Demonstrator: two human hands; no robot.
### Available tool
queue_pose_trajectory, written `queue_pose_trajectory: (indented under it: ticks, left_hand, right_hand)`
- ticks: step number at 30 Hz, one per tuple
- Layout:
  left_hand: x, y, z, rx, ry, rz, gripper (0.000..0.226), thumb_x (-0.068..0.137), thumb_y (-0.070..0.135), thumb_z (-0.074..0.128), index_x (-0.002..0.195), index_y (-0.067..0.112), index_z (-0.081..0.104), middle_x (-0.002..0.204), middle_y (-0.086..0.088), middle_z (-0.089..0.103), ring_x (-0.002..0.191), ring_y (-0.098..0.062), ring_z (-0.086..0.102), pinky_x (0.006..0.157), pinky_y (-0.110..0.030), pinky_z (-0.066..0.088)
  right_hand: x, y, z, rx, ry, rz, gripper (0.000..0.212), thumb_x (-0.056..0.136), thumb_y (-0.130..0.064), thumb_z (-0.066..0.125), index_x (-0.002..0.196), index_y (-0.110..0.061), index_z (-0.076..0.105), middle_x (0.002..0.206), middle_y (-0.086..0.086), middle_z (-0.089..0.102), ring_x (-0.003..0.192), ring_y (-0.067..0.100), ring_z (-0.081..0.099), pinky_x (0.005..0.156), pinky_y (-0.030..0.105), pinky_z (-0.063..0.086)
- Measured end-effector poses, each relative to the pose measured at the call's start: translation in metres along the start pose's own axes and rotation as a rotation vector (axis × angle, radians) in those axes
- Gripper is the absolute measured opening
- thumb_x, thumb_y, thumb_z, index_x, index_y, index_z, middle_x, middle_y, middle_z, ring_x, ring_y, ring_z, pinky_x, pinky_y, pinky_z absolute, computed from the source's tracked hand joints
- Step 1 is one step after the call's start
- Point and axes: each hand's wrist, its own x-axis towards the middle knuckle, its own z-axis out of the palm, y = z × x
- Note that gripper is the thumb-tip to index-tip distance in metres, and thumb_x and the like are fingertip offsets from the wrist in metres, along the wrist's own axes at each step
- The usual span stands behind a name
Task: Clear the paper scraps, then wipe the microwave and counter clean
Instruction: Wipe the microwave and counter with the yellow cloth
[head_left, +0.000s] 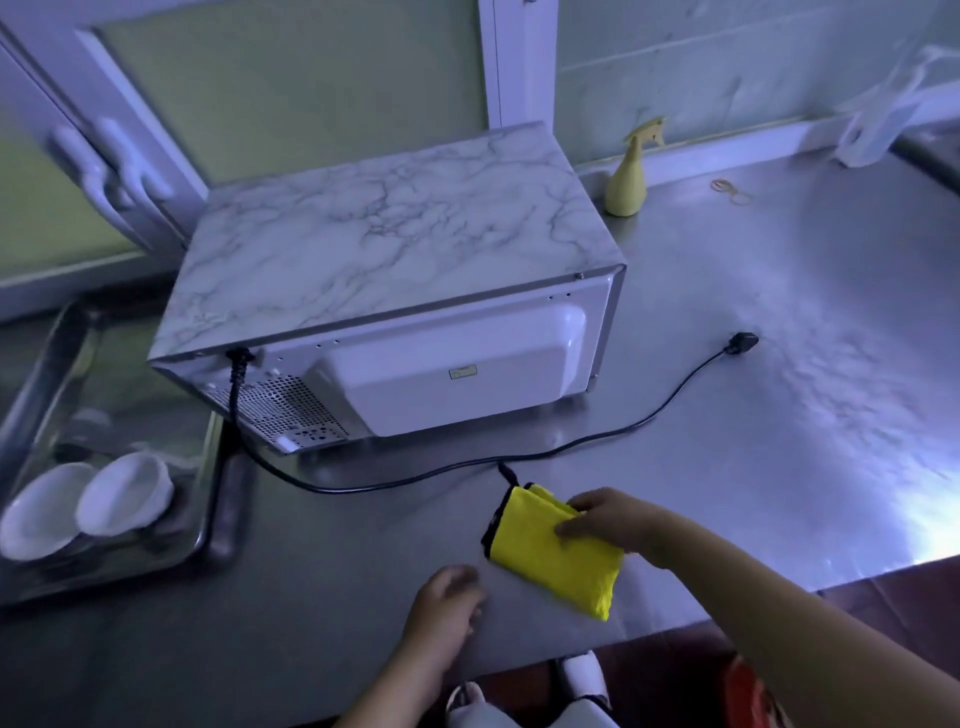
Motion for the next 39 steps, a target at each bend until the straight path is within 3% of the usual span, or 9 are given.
queue_pose_trajectory:
  ticks: [3,8,13,19,24,28,33,37,39]
  left_hand:
    - [-0.001,0.003,0.002,0.010,-0.006,0.020,0.013,0.091,0.005,0.063,0.098,0.013,0.070,0.075,-0.001,0.069,0.062,-0.013,0.059,0.052,-0.020,0.042]
    - [0.001,0.027,0.025,0.108,-0.023,0.156,0.015,0.089,0.003,0.063,0.091,0.015,0.071,0.089,-0.005,0.074,0.071,-0.015,0.063,0.063,-0.024,0.046]
    - [0.007,0.072,0.054,0.330,-0.034,0.404,0.014,0.091,0.013,0.062,0.093,0.025,0.070,0.091,0.005,0.071,0.080,-0.008,0.065,0.065,-0.011,0.046]
    - [0.042,0.122,0.094,0.746,-0.080,0.552,0.040,0.088,0.020,0.056,0.126,0.027,0.058,0.122,0.007,0.059,0.109,-0.020,0.062,0.084,-0.027,0.048]
    - [0.081,0.139,0.127,0.943,-0.089,0.539,0.065,0.089,0.021,0.054,0.151,0.018,0.036,0.154,-0.005,0.039,0.140,-0.025,0.039,0.112,-0.036,0.036]
    - [0.104,0.140,0.143,1.111,-0.057,0.537,0.061,0.089,0.026,0.058,0.147,0.021,0.041,0.149,-0.004,0.046,0.136,-0.028,0.043,0.110,-0.038,0.039]
    - [0.102,0.137,0.150,1.181,-0.093,0.596,0.008,0.085,0.025,0.058,0.085,0.030,0.065,0.095,0.007,0.070,0.098,-0.021,0.066,0.081,-0.031,0.054]
    - [0.076,0.133,0.153,1.003,-0.172,0.724,0.019,0.089,0.025,0.061,0.102,0.030,0.073,0.094,0.012,0.068,0.088,-0.011,0.065,0.078,-0.026,0.052]
    - [0.057,0.133,0.146,0.891,-0.186,0.809,0.020,0.090,0.025,0.063,0.106,0.029,0.074,0.088,0.016,0.063,0.082,-0.005,0.062,0.077,-0.025,0.052]
  right_hand:
    - [-0.019,0.017,-0.016,0.166,0.118,-0.057,0.020,0.085,-0.022,0.077,0.103,-0.026,0.070,0.100,0.000,0.071,0.085,0.015,0.068,0.073,0.026,0.056]
    - [-0.054,0.055,-0.057,0.680,0.403,-0.105,0.015,0.088,-0.008,0.070,0.103,-0.010,0.071,0.100,0.015,0.074,0.093,0.036,0.069,0.084,0.047,0.056]
    - [-0.078,0.108,-0.103,1.060,0.658,-0.120,0.010,0.094,-0.012,0.064,0.103,-0.015,0.065,0.095,0.006,0.070,0.087,0.030,0.065,0.084,0.049,0.053]
    - [-0.080,0.181,-0.117,0.704,0.887,0.244,0.024,0.090,0.001,0.062,0.110,0.014,0.059,0.081,0.018,0.057,0.070,0.033,0.056,0.065,0.042,0.047]
    - [-0.093,0.185,-0.115,0.347,0.981,0.256,0.057,0.083,-0.012,0.069,0.137,-0.004,0.052,0.111,0.021,0.060,0.083,0.035,0.062,0.070,0.040,0.051]
    - [-0.097,0.180,-0.115,0.207,0.915,0.200,0.050,0.084,-0.017,0.066,0.133,-0.014,0.057,0.128,0.019,0.057,0.102,0.037,0.062,0.086,0.043,0.052]
    - [-0.094,0.165,-0.111,0.217,0.903,0.018,0.027,0.090,-0.017,0.067,0.116,-0.015,0.068,0.118,0.003,0.065,0.105,0.021,0.061,0.084,0.031,0.046]
    - [-0.082,0.134,-0.111,0.737,0.604,-0.041,0.016,0.092,-0.019,0.069,0.103,-0.008,0.071,0.100,0.008,0.070,0.079,0.022,0.068,0.071,0.030,0.047]
    - [-0.075,0.113,-0.110,0.943,0.400,-0.036,0.023,0.093,-0.032,0.066,0.108,-0.014,0.065,0.110,0.007,0.070,0.091,0.025,0.072,0.076,0.035,0.051]
